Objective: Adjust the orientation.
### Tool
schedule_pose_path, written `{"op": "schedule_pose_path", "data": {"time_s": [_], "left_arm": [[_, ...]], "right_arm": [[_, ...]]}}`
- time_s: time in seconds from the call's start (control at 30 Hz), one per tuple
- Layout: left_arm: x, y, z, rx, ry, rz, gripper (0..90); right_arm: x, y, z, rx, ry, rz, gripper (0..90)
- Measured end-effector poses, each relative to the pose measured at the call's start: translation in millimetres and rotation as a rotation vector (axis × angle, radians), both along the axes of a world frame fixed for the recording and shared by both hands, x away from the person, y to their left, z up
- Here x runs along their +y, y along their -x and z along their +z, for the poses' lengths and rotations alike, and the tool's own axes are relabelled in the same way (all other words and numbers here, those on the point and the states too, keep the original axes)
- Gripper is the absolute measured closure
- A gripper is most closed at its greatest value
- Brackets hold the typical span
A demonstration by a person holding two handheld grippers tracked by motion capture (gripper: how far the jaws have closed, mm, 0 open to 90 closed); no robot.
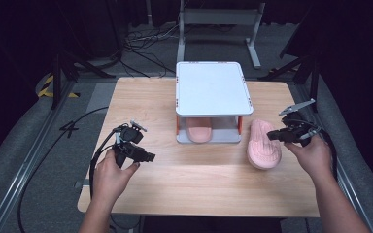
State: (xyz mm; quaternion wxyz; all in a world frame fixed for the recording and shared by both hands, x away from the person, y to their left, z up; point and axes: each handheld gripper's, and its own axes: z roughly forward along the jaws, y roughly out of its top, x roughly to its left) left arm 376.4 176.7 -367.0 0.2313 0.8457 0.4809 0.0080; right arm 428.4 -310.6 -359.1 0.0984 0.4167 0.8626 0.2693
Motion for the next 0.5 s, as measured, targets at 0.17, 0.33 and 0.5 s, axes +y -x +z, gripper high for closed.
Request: {"op": "schedule_pose_path", "data": {"time_s": [0.17, 0.33, 0.5], "left_arm": [[0.1, -0.8, -0.9, 0.000, 0.006, 0.004, 48.0], [-0.8, -0.8, -1.1, -0.001, 0.009, 0.002, 48.0], [-1.1, -0.6, -0.9, -0.004, 0.009, 0.003, 48.2]], "right_arm": [[8.6, -5.3, -11.2, 0.011, 0.024, -0.004, 90.0], [10.1, -4.8, -20.8, 0.006, 0.064, -0.009, 90.0], [1.5, 2.0, -24.1, -0.023, 0.073, -0.027, 90.0]]}}
